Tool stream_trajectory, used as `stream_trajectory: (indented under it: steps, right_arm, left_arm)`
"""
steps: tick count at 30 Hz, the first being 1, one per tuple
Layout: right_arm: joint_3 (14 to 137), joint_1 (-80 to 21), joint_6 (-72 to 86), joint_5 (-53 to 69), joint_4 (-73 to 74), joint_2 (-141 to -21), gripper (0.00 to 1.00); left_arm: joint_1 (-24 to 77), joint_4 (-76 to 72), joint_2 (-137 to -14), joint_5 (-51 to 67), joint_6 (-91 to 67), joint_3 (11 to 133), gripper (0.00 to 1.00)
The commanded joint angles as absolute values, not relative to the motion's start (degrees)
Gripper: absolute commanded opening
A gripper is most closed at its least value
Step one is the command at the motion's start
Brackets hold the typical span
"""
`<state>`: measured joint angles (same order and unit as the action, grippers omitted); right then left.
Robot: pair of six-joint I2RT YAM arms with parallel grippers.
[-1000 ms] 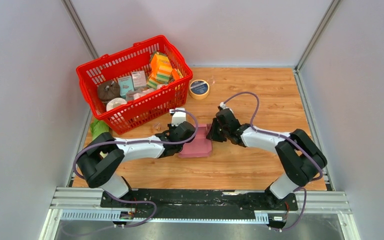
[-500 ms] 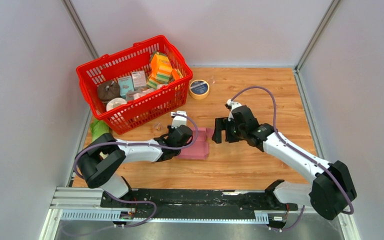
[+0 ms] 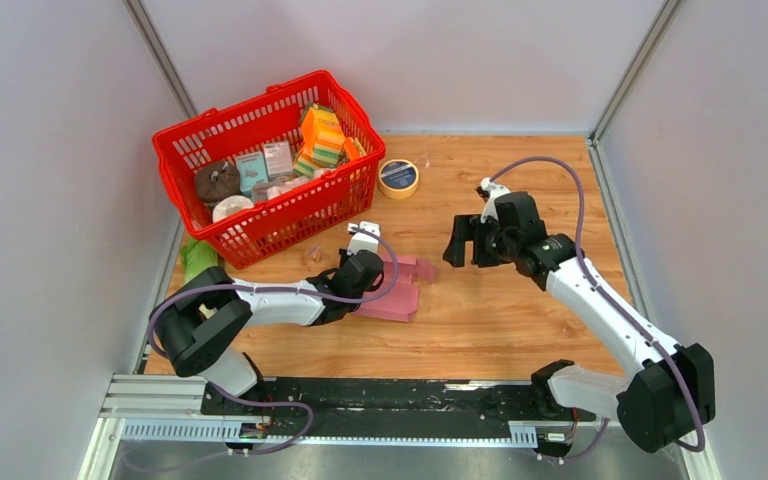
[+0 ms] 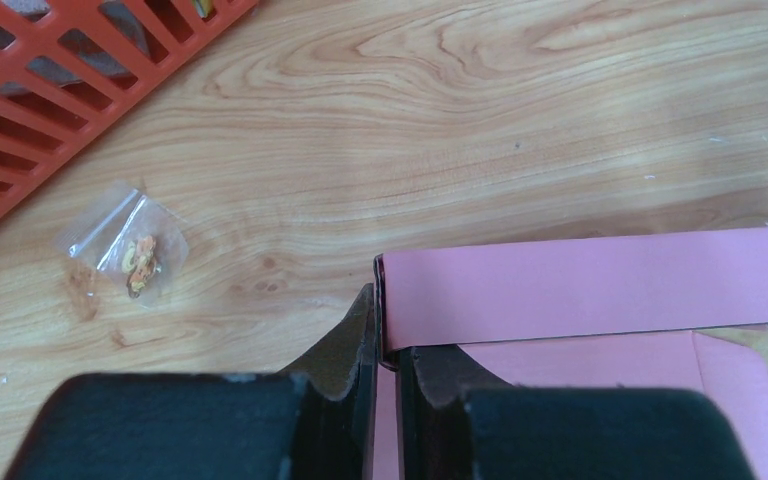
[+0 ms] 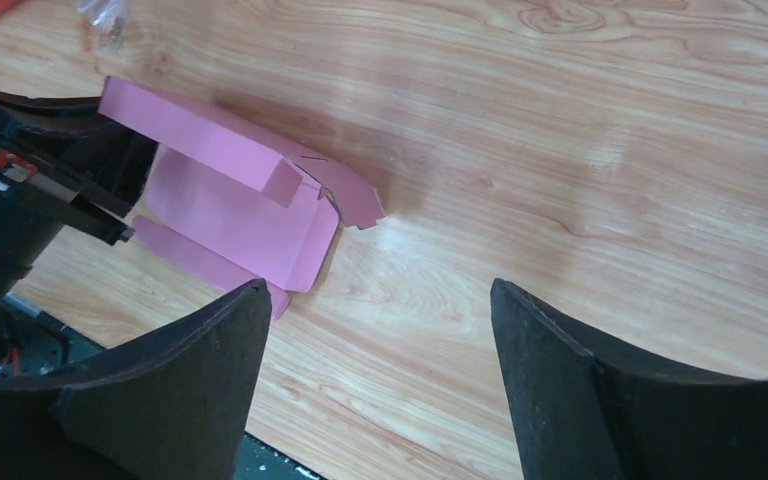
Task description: Fold the paper box
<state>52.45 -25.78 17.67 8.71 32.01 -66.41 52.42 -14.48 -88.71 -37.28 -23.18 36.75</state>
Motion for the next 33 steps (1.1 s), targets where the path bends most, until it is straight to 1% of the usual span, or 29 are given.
stream_trajectory:
  steps: [1, 2, 3, 4, 6, 7, 8, 10, 13, 15, 19, 22, 27, 33]
  right_arm:
    - [52.2, -23.4, 18.1, 17.9, 27.4, -67.1, 0.81]
    - [51.9, -23.5, 18.2, 22.7, 26.5, -67.6, 0.77]
    - [51.8, -23.6, 18.5, 23.6, 25.9, -69.2, 0.74]
    - [51.5, -23.5, 19.4, 23.4, 24.7, -70.0, 0.67]
    - [50.9, -23.6, 20.1, 16.1, 24.8, -72.0, 0.60]
    - [51.1, -23.5, 20.1, 13.0, 25.2, -74.4, 0.48]
    - [51.6, -23.6, 20.1, 8.9, 25.2, -75.9, 0.42]
    - [51.9, -23.6, 19.6, 7.5, 23.6, -79.5, 0.34]
    - [52.8, -25.0, 18.6, 7.5, 21.6, -83.0, 0.31]
    - [54.1, -26.1, 17.7, 8.3, 20.7, -84.6, 0.31]
    - [59.5, -27.6, 15.6, 10.4, 24.3, -90.4, 0.32]
    - [61.4, -28.5, 15.1, 14.8, 26.4, -94.6, 0.29]
    - [59.2, -30.5, 17.0, 18.3, 25.0, -93.3, 0.30]
    - [56.3, -30.5, 20.8, 23.7, 22.2, -90.9, 0.31]
  left_arm:
    - [52.6, -15.6, -87.5, -35.9, -20.8, 36.7, 0.00]
    - [52.6, -15.6, -87.4, -35.9, -20.9, 36.7, 0.00]
    - [52.6, -15.7, -87.3, -35.9, -21.0, 36.7, 0.00]
    - [52.6, -15.7, -87.4, -35.6, -21.1, 36.8, 0.00]
    - [52.6, -15.8, -87.7, -35.5, -21.4, 37.1, 0.00]
    - [52.6, -15.8, -87.9, -35.5, -21.8, 37.2, 0.00]
    - [52.6, -15.7, -88.2, -35.4, -22.0, 37.3, 0.00]
    - [52.6, -15.7, -88.6, -35.2, -22.3, 37.5, 0.00]
    - [52.6, -15.8, -89.2, -35.3, -22.4, 37.6, 0.00]
    - [52.6, -15.8, -89.3, -35.6, -22.2, 37.7, 0.00]
    - [52.7, -16.1, -89.8, -35.9, -22.6, 37.6, 0.00]
    - [52.6, -16.2, -90.3, -35.6, -22.7, 38.0, 0.00]
    - [52.6, -15.9, -90.3, -35.2, -22.7, 38.4, 0.00]
    - [52.6, -15.9, -90.4, -35.1, -23.1, 38.3, 0.00]
